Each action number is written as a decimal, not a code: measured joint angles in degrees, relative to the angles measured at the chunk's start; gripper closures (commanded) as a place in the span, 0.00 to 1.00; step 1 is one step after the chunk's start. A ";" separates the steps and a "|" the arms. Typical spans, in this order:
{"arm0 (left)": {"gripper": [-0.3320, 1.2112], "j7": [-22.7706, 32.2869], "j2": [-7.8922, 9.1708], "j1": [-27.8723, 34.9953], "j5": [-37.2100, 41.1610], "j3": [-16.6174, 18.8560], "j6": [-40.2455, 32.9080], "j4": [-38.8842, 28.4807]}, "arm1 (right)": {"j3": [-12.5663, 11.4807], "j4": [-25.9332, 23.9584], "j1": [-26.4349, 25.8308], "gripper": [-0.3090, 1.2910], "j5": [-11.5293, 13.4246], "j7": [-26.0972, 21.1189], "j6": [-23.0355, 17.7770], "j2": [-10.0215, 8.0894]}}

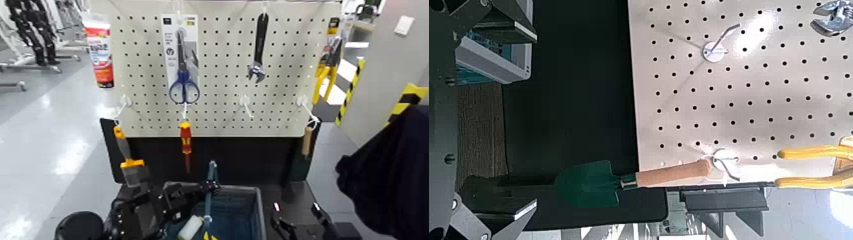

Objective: Grasp the handle of the crate.

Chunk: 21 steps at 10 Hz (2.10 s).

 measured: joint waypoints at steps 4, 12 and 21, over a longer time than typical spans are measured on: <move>0.98 0.02 -0.59 0.88 0.76 -0.28 -1.37 -0.83 | 0.02 0.07 0.04 0.28 0.00 0.00 -0.03 -0.03; 0.98 6.07 -1.91 8.01 6.78 1.84 -3.75 -10.92 | -0.25 0.00 0.13 0.28 0.08 -0.09 -0.21 0.07; 0.98 21.37 3.22 17.43 19.44 4.87 -1.38 -25.89 | -0.47 0.00 0.23 0.28 0.67 -0.36 -0.47 0.17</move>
